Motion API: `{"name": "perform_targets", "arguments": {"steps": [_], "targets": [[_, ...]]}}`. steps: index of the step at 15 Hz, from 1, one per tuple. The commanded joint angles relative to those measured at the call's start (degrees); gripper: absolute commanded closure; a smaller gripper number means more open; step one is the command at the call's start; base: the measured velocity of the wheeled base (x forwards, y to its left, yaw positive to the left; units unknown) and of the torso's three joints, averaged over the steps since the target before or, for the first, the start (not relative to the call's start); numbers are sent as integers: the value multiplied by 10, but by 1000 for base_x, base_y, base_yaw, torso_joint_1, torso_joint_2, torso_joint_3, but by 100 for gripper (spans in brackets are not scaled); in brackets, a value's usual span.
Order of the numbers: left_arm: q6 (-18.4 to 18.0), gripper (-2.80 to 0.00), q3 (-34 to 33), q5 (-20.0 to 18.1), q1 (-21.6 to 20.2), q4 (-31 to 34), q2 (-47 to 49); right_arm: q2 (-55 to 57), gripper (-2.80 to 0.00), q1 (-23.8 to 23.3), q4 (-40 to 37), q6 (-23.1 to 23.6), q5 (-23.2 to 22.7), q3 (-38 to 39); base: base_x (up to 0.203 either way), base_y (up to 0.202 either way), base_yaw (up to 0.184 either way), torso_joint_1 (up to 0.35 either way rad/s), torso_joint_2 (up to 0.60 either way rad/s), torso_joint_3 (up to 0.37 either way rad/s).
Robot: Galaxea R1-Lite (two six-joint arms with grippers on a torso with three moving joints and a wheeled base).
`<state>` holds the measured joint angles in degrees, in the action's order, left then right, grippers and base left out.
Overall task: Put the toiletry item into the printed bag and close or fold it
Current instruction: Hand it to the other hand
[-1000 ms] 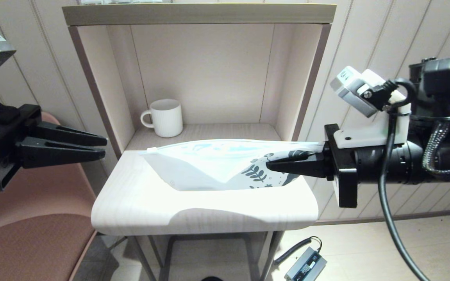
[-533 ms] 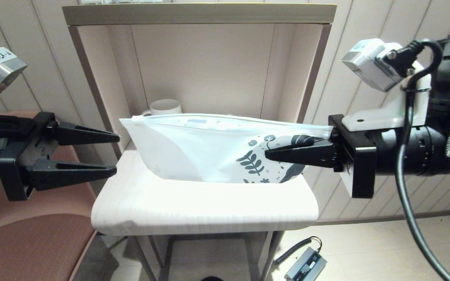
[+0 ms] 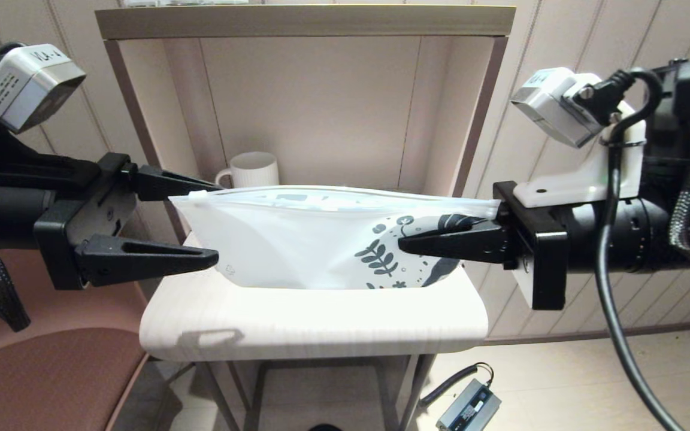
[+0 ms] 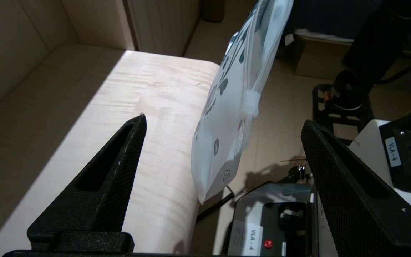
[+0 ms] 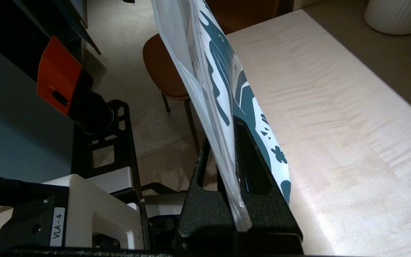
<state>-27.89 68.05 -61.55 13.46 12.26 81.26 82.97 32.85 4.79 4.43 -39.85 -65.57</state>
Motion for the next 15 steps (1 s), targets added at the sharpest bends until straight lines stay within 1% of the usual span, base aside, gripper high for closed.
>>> {"name": "perform_targets", "arguments": {"steps": [1, 3, 5, 15], "targets": [[1, -280, 9, -3, 25, 0, 22, 11, 0, 1, 1, 1, -3, -6, 0, 0, 0, 0, 0, 0], [0, -280, 14, -3, 44, 0, 33, 12, 0, 4, 1, 1, -3, -12, 0, 0, 0, 0, 0, 0], [-5, -280, 10, -2, 53, -4, 39, 12, 0, 5, 1, 1, -3, -15, 0, 0, 0, 0, 0, 0], [-1, -280, 9, -2, 53, -6, 43, 18, 0, 5, 0, 1, -2, -17, 0, 0, 0, 0, 0, 0]]}}
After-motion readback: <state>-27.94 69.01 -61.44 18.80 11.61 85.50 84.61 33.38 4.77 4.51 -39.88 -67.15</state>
